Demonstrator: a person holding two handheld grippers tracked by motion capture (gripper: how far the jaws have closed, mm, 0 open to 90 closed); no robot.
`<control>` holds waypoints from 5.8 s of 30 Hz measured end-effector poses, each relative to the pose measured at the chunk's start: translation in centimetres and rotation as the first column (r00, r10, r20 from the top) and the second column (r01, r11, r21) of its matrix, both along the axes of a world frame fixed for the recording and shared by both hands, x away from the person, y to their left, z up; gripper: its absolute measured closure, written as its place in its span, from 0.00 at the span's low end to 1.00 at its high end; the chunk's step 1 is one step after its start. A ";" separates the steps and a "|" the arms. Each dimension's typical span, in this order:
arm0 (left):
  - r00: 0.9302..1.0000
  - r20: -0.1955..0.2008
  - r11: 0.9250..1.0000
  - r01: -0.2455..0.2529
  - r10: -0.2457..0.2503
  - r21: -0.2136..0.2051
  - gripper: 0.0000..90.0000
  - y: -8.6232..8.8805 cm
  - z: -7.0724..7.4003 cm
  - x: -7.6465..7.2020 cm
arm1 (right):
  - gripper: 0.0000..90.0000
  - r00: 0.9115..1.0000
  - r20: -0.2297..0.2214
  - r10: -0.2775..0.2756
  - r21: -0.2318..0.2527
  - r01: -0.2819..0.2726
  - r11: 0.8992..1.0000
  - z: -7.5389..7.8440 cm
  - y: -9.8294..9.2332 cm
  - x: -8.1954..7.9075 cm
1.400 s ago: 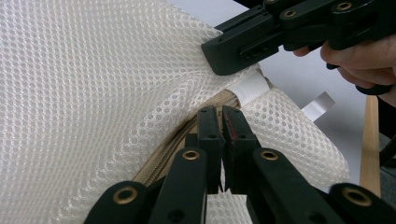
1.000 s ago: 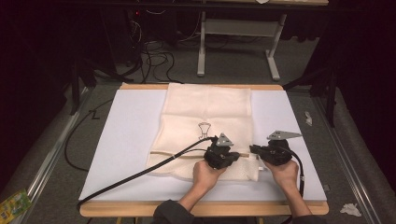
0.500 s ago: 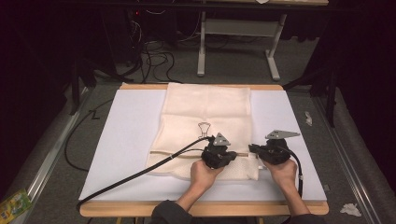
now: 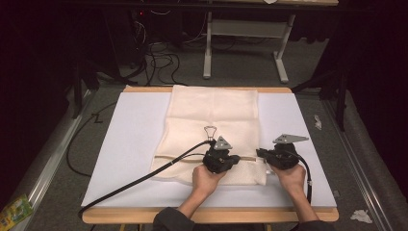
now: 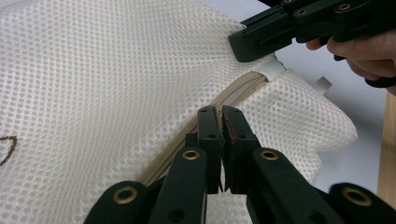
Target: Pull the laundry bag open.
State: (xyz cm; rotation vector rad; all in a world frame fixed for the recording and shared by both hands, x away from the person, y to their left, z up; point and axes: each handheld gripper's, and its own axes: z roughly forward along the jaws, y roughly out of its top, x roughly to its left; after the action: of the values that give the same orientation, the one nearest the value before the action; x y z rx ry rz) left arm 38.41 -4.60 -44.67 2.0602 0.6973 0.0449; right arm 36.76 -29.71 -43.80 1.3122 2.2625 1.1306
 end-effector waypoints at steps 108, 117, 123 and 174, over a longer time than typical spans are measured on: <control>0.985 0.034 0.984 -0.170 0.172 -0.046 0.97 10.2 1.2 -0.8 | 0.99 1.000 0.006 -0.015 -0.029 0.015 0.999 -0.2 1.0 0.8; 0.983 0.027 0.982 -0.177 0.179 -0.062 0.97 10.8 1.4 -0.8 | 0.99 1.000 0.005 -0.014 -0.034 0.014 0.999 0.0 1.3 0.7; 0.983 0.032 0.981 -0.177 0.180 -0.077 0.97 11.0 1.3 -0.9 | 0.99 1.000 0.013 -0.009 -0.041 0.010 0.999 0.3 1.5 0.7; 0.959 0.025 0.955 -0.279 0.282 -0.101 0.97 16.1 2.2 -0.9 | 0.99 1.000 0.024 -0.013 -0.047 0.014 0.999 0.5 1.8 1.2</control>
State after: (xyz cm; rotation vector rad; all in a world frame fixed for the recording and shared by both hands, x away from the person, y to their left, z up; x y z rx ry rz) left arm 37.56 11.46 -42.48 1.8504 0.9452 0.2097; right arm 38.00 -27.96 -43.34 1.2874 2.2459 1.0755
